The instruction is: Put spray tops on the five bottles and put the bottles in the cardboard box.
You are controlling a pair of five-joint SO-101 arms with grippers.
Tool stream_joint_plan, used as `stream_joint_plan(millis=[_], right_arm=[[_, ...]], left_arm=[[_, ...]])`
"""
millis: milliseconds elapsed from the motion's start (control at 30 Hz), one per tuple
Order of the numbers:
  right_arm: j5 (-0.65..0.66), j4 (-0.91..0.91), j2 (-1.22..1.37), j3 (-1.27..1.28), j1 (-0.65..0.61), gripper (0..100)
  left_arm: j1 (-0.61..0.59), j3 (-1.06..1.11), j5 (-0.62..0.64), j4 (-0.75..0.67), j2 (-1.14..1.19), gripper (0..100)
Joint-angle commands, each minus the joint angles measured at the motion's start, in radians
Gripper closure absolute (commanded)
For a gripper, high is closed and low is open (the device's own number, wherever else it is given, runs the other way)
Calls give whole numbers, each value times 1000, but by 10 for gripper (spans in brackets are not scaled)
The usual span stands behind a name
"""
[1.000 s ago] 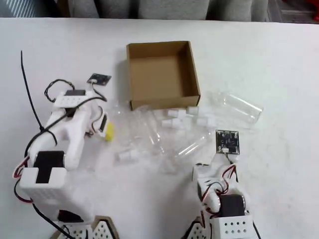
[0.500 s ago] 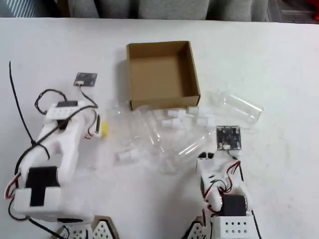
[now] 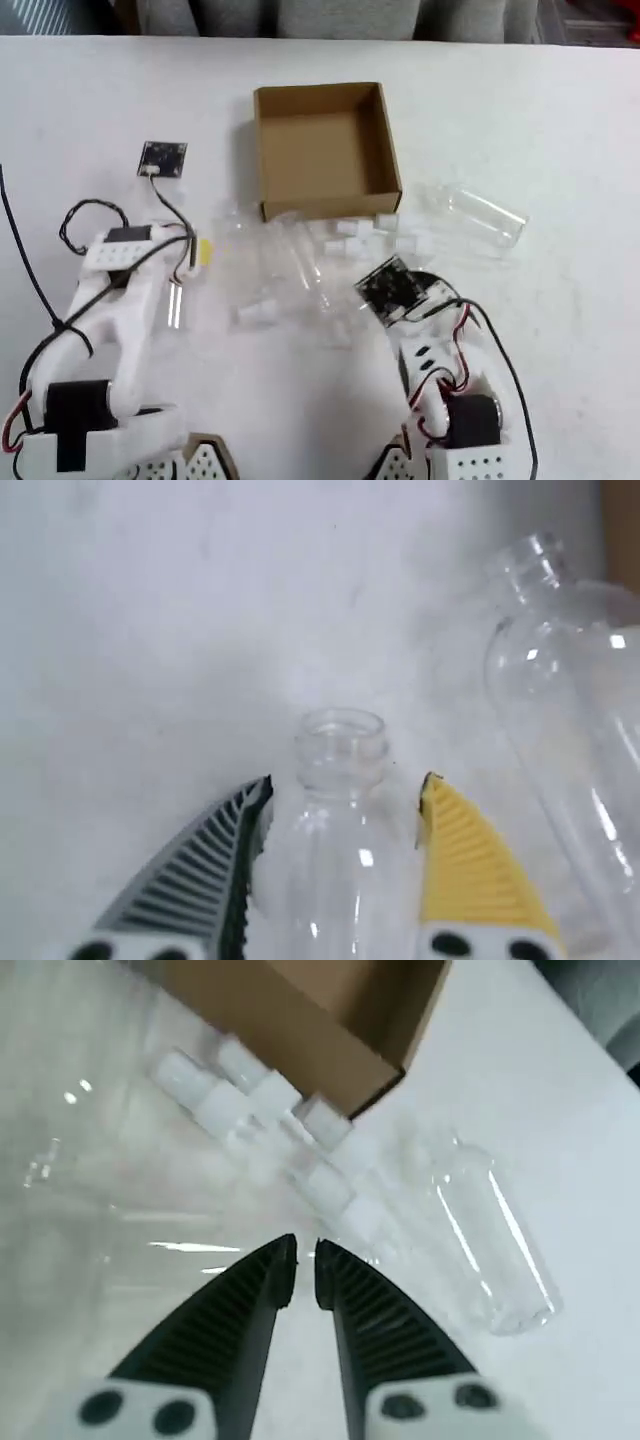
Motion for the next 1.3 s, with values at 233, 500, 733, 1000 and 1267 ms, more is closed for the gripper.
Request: stream_joint_plan(millis=[233, 500, 733, 1000, 1267], right_arm=[[12, 79, 581, -420, -312, 981], [123, 124, 737, -453, -740, 978], [226, -16, 875, -428, -788, 841], [308, -142, 1155, -506, -743, 899], [324, -240, 1346, -589, -702, 899]], left_arm=[[-73, 71, 12, -68, -216, 976], [-177, 106, 155, -153, -271, 976], [-185, 107, 169, -163, -271, 976], [-182, 107, 169, -163, -271, 976], [-180, 109, 169, -163, -271, 976]])
